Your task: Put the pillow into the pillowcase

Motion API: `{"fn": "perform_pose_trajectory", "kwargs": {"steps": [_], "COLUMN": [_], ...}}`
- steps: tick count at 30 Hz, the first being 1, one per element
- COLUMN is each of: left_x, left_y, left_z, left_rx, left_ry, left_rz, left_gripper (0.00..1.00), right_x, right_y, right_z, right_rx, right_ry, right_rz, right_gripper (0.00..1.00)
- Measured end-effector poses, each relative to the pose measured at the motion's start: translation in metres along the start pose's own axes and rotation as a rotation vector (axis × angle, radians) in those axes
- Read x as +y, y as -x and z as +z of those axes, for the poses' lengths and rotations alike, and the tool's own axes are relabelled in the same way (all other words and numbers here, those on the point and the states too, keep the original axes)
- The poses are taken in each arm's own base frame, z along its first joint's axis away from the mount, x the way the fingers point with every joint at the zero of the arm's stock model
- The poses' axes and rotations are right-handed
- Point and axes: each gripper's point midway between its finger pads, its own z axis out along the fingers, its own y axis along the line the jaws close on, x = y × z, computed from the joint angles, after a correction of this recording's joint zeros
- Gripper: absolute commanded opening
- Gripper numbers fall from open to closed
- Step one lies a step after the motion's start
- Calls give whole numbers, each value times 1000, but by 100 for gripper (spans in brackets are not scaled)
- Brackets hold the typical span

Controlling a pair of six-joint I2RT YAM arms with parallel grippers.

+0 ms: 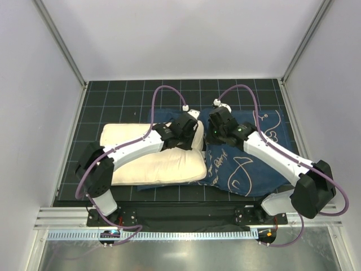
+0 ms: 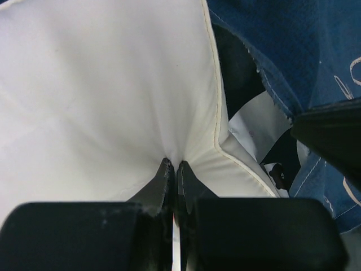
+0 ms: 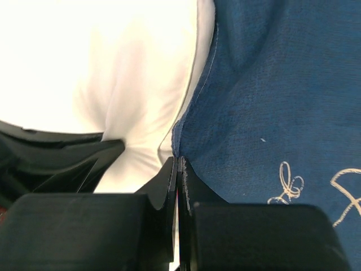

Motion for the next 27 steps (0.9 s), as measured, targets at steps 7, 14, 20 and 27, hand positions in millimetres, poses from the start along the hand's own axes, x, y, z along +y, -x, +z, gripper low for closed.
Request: {"fn": "perform_pose_trajectory", "kwargs": {"steps": [7, 14, 20, 27], "left_x": [-1, 7, 21, 60], "left_y": [-7, -13, -25, -28], "left_z": [-10, -14, -9, -16], "left_rx": [21, 23, 50, 49], "left_ry": [9, 40, 65, 100], "left_rz": [2, -8, -20, -100], "left_gripper": [0, 0, 0, 0], "right_x": [-18, -31, -45, -68], "right_y": [1, 2, -18, -49], "right_z": [3, 3, 4, 25], "right_rx": [1, -9, 8, 87], "right_ry": [-79, -138, -150, -233], "right_rz": [25, 41, 32, 2], "right_gripper": [4, 4, 4, 22]}}
